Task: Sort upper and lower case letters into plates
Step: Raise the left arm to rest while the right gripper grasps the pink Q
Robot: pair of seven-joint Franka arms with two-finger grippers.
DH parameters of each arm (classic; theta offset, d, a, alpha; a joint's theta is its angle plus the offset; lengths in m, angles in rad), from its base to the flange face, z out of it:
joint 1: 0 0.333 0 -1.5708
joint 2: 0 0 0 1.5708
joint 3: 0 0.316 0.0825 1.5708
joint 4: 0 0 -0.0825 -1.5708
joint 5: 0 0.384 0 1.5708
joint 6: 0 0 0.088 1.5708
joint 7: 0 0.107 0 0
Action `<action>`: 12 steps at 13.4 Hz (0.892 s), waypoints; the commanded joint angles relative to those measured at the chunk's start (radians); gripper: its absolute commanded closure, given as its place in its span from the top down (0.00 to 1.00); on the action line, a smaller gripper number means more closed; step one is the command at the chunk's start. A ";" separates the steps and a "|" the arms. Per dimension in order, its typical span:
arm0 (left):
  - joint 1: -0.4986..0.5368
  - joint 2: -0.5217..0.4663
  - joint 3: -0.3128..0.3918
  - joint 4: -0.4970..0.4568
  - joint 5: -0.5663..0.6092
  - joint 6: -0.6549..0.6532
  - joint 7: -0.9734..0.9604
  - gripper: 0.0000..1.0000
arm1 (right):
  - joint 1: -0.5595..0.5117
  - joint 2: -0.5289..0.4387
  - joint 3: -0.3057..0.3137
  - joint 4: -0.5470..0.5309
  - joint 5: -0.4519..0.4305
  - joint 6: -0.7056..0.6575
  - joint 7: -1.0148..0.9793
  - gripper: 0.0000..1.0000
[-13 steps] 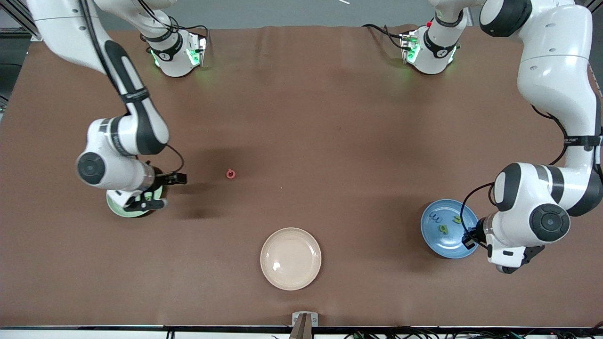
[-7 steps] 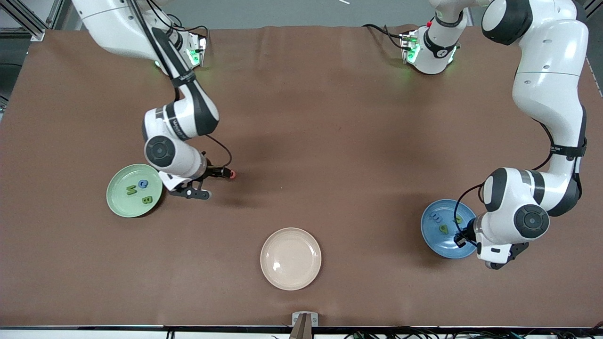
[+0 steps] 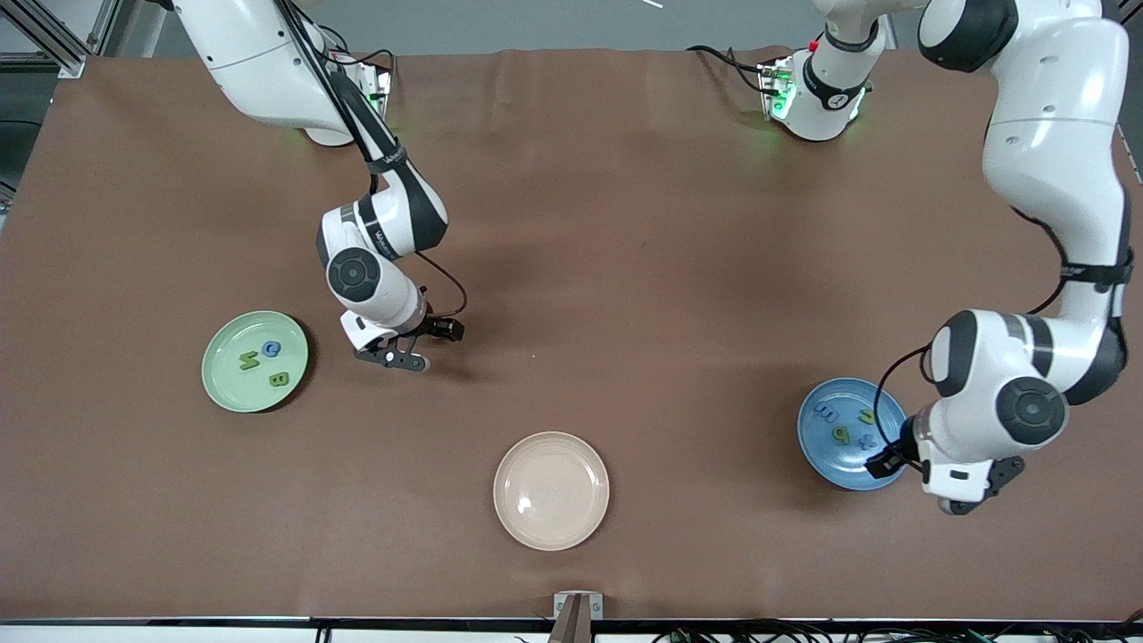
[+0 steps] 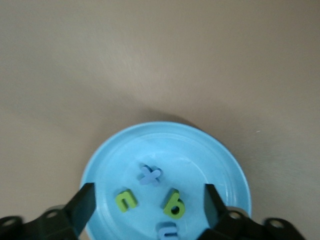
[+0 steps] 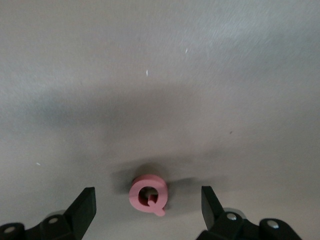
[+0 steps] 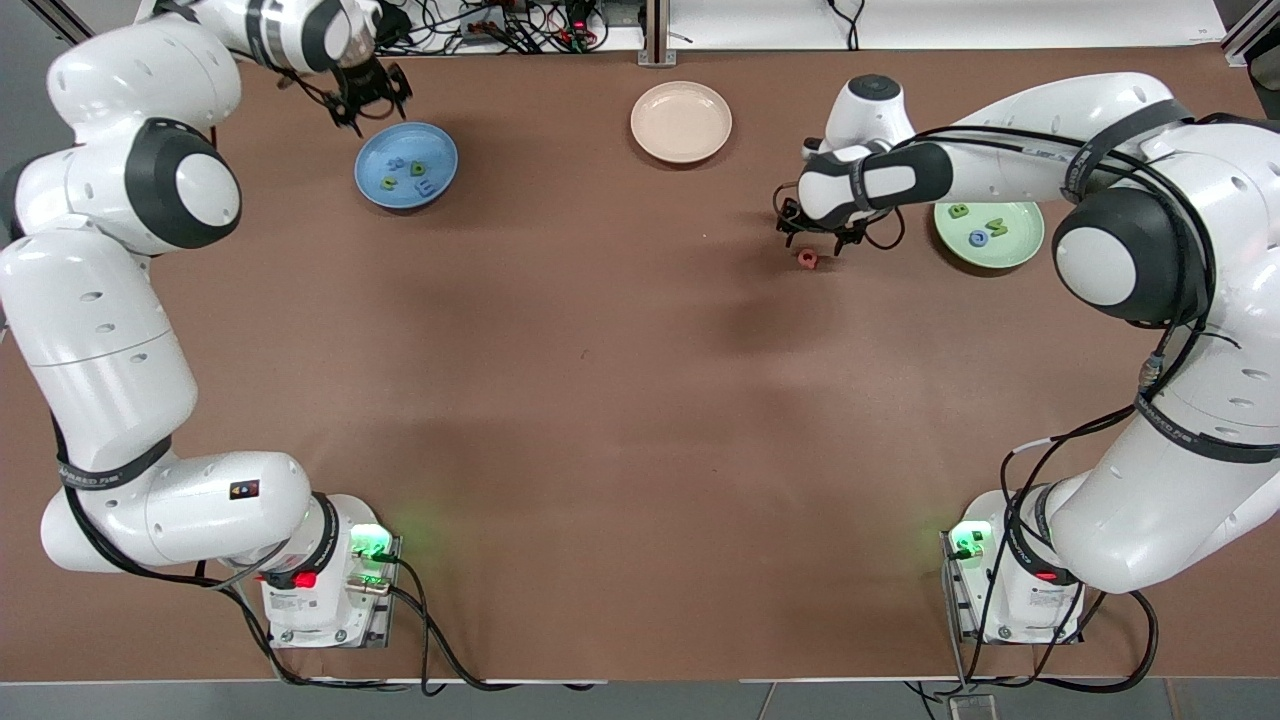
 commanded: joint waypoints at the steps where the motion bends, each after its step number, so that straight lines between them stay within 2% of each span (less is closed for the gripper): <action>1: 0.019 -0.144 -0.005 -0.027 0.011 -0.094 0.106 1.00 | 0.021 -0.015 -0.009 -0.026 0.009 0.022 0.024 0.78; 5: 0.053 -0.273 -0.005 -0.019 0.003 -0.133 0.227 1.00 | 0.021 -0.004 -0.009 -0.026 0.009 0.029 0.024 0.59; 8: 0.068 -0.348 -0.008 -0.018 -0.001 -0.192 0.266 1.00 | 0.021 0.001 -0.009 -0.026 0.009 0.034 0.024 0.50; 12: 0.079 -0.446 -0.012 -0.019 -0.066 -0.269 0.358 1.00 | 0.023 0.002 -0.009 -0.023 0.008 0.038 0.024 0.28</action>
